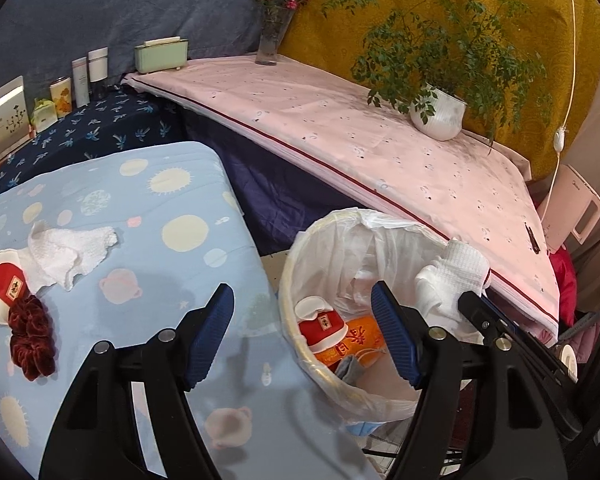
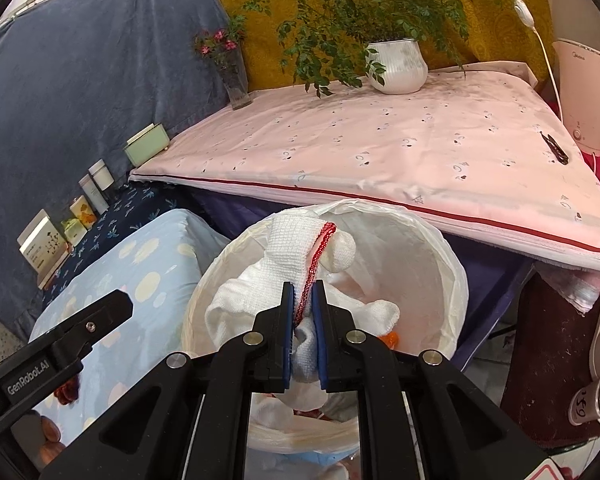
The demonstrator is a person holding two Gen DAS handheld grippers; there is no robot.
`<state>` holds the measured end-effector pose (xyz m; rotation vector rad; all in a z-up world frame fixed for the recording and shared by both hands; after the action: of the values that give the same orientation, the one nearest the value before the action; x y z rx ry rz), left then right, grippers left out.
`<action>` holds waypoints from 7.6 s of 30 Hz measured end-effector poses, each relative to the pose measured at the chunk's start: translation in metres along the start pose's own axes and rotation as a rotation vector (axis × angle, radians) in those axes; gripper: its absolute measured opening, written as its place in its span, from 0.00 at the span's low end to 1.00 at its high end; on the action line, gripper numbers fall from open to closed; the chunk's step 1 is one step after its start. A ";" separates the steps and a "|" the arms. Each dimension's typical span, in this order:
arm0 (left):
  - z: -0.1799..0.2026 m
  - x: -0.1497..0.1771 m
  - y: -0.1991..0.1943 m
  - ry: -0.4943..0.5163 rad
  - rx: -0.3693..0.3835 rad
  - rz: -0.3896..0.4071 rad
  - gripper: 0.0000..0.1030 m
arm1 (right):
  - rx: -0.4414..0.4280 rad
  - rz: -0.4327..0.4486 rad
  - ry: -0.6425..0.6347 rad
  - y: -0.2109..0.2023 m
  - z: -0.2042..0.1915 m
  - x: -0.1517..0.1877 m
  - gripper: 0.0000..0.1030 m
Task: Collect trash
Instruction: 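Carry the glove and paper cup into the bin and open both grippers, then grasp the dark red scrunchie with the left gripper, then grasp the white tissue with the right gripper, then carry the scrunchie and tissue over the bin and open both grippers, then grasp the pink scrunchie with the left gripper while the right gripper grasps the red paper cup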
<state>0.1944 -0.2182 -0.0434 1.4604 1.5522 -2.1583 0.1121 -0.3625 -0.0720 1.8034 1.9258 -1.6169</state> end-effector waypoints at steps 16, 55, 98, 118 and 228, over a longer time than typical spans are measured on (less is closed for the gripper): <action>-0.066 0.025 -0.025 -0.111 -0.118 0.014 0.77 | -0.024 0.013 -0.054 -0.010 -0.041 0.015 0.46; -0.256 0.149 -0.031 -0.434 -0.336 -0.194 0.51 | -0.151 -0.169 -0.299 0.016 -0.188 0.137 0.51; -0.340 0.099 -0.091 -0.429 -0.308 0.015 0.11 | -0.105 -0.305 -0.476 0.145 -0.317 0.206 0.38; -0.245 0.085 -0.088 -0.345 -0.225 -0.013 0.11 | -0.198 -0.242 -0.328 0.043 -0.242 0.150 0.03; -0.215 0.077 -0.092 -0.299 -0.217 -0.008 0.57 | -0.200 -0.080 -0.310 -0.033 -0.212 0.104 0.65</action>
<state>0.2359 0.0243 -0.0420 1.0160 1.6205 -2.0226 0.1771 -0.1382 -0.0215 1.3304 1.9541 -1.5524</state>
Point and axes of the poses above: each gripper's, at about its wrist camera, not at the fingertips, and y roughly the way its jaws point, z to its right, x to its underside, the point moved 8 cm from there along y, roughly the way its jaws point, and after that the axes turned 14 degrees about y, right-handed, at the moved point
